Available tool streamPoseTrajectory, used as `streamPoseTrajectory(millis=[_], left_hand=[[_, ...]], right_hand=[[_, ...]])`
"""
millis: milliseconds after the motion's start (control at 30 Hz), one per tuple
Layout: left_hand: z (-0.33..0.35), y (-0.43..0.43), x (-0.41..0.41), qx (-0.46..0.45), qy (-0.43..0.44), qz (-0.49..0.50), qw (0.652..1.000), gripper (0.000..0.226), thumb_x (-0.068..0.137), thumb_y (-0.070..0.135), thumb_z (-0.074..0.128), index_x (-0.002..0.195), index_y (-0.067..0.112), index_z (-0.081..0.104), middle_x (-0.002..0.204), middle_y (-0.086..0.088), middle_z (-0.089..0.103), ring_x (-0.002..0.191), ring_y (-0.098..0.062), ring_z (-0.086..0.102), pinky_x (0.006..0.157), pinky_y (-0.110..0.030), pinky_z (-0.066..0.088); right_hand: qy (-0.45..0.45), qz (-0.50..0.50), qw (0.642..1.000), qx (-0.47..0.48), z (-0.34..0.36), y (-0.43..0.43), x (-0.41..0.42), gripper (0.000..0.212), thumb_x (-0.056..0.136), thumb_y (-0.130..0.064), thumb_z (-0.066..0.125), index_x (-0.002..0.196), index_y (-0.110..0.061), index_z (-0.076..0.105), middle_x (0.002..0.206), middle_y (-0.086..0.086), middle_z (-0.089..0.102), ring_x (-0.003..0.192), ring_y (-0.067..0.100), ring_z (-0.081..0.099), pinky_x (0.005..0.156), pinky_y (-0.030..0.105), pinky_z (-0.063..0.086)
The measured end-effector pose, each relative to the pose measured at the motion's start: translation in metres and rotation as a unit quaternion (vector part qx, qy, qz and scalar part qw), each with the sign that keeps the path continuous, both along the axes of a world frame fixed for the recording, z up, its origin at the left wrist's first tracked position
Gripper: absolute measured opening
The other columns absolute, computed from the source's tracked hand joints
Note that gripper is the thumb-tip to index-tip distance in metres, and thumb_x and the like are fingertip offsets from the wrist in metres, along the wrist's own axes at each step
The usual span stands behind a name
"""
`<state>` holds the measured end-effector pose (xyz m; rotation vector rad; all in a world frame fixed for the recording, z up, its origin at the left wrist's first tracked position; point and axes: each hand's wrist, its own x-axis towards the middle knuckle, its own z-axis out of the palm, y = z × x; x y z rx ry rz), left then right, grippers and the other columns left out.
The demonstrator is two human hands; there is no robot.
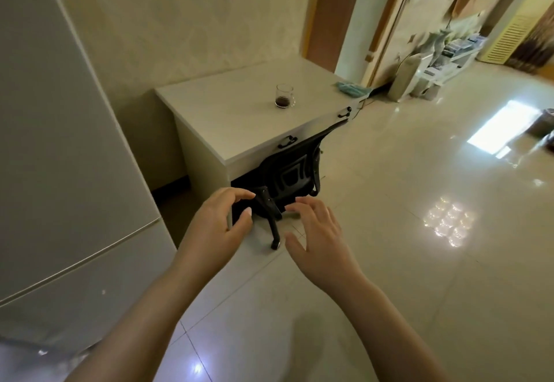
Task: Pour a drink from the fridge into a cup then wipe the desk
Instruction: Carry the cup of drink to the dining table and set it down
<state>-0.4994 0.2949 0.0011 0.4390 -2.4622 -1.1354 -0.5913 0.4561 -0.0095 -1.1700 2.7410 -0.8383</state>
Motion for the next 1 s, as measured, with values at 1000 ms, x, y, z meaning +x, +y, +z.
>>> streamPoseTrajectory(millis=[1000], left_hand=[[-0.04, -0.156, -0.507, -0.032, -0.043, 0.06, 0.997, 0.029, 0.091, 0.024, 0.053, 0.12, 0.026, 0.052, 0.114, 0.017, 0.048, 0.107, 0.004, 0.042, 0.09, -0.016, 0.031]], right_hand=[[-0.034, 0.042, 0.998, 0.023, -0.02, -0.148, -0.533, 0.039, 0.089, -0.031, 0.048, 0.128, -0.028, 0.042, 0.137, -0.008, 0.036, 0.129, 0.012, 0.029, 0.108, 0.033, 0.025]])
